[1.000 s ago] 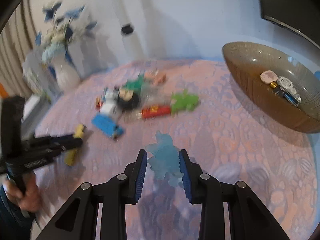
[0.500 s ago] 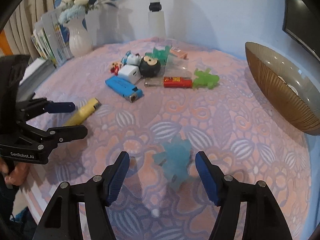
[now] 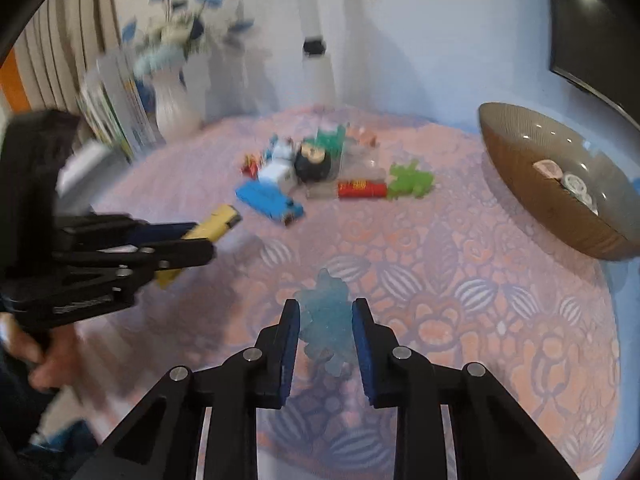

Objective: Organize rigid objects
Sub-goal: 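Carry yellow lighter and blue figure over the brown bowl and open both grippers, then move both open grippers back toward the item pile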

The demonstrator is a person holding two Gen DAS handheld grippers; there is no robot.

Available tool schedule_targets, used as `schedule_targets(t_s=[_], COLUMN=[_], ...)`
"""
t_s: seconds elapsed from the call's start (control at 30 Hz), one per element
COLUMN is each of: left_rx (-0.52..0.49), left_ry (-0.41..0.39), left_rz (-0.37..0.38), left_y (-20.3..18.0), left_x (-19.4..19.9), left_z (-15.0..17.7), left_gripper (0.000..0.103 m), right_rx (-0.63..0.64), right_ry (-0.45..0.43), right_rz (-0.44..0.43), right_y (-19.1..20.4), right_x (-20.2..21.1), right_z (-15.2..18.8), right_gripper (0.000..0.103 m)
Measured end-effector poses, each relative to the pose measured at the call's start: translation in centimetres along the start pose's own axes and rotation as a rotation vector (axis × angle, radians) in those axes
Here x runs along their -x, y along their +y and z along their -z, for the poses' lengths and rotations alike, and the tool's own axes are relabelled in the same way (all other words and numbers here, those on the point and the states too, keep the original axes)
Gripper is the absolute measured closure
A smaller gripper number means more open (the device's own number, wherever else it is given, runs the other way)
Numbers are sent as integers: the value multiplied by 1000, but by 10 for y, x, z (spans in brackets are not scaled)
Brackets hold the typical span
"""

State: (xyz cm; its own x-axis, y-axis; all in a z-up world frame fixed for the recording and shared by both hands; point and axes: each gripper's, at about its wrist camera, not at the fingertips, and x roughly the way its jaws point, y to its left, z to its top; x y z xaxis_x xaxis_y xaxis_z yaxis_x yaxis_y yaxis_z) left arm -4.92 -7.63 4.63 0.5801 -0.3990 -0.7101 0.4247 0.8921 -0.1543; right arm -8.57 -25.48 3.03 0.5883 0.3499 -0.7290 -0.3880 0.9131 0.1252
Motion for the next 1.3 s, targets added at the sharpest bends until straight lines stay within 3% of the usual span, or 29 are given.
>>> schedule_targets(t_s=[0.2,0.37,0.5,0.7,0.87,0.9,0.93,1.0,1.07,1.27,1.3], left_rx=[-45,-72,-11,23,-5,-9,-10,-5,-5,9,2], left_ry=[-56,-145,-110,-13,1,0,1,-21,-60,-194,-218], left_rz=[75,135,189,232,215,216,219,206,171,88,62], left_y=[-34,-79,-109,-131,-141,-142,-141,-136,-126,-87,-81], left_x=[2,-8,-51,-112,-127,-127,-127,-118,-104,-33,-19], left_z=[-56,-134,-178,-184,-184,-184,-185,-185,-183,-169,-164], left_gripper=[83,83,83,83,82,76,68,49,39,36,30], right_rx=[-148,-312,-462,-531,-557,-562,-566,-570,-553,-484,-461], right_ry=[-148,-301,-252,-124,-74,-68,-61,-85,-125,-201,-206], right_rz=[78,263,334,299,283,284,295,349,379,356,344], right_y=[-67,-142,-181,-205,-215,-218,-220,-220,-214,-180,-172], right_x=[69,133,135,90,73,72,71,78,89,115,116], right_z=[-28,-68,-87,-81,-75,-75,-76,-75,-74,-81,-84], right_gripper=[77,77,77,77,76,72,56,41,41,41,40])
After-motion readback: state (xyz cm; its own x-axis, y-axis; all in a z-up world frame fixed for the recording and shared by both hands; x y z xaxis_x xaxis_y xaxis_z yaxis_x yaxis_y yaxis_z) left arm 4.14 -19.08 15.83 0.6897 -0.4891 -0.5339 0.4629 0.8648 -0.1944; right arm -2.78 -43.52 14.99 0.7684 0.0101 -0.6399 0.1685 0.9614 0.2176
